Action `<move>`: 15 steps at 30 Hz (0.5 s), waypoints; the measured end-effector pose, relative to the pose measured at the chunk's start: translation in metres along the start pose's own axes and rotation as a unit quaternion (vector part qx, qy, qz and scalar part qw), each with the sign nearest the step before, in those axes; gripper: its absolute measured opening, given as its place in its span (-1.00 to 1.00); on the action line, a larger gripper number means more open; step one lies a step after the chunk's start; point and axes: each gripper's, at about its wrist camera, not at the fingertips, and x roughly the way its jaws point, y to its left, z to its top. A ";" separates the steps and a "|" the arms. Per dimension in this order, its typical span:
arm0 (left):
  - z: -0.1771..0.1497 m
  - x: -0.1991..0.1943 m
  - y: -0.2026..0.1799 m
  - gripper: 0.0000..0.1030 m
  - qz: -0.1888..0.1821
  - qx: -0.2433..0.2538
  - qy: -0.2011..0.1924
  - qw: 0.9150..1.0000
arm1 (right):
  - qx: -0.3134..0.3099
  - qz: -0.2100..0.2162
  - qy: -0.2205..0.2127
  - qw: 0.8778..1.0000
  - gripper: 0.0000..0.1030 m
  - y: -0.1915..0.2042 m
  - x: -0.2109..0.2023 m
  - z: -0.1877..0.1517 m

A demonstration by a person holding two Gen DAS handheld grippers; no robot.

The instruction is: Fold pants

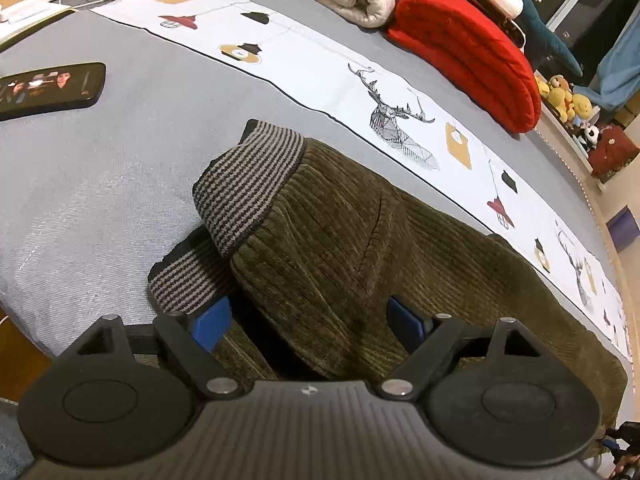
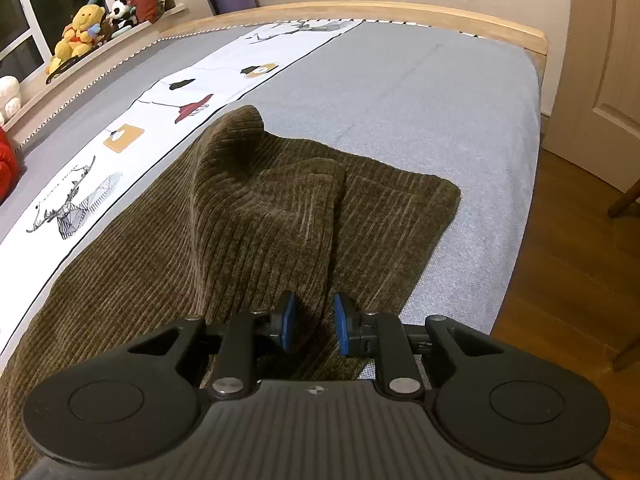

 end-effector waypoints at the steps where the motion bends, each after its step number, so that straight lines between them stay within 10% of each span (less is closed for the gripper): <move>1: 0.000 0.000 -0.001 0.74 0.000 0.001 0.001 1.000 | 0.000 0.000 0.000 1.000 -0.56 -0.001 0.000 0.000; 15: 0.002 0.004 0.005 0.89 -0.018 -0.017 0.015 1.000 | 0.018 0.007 0.008 1.000 -0.44 -0.006 0.002 0.003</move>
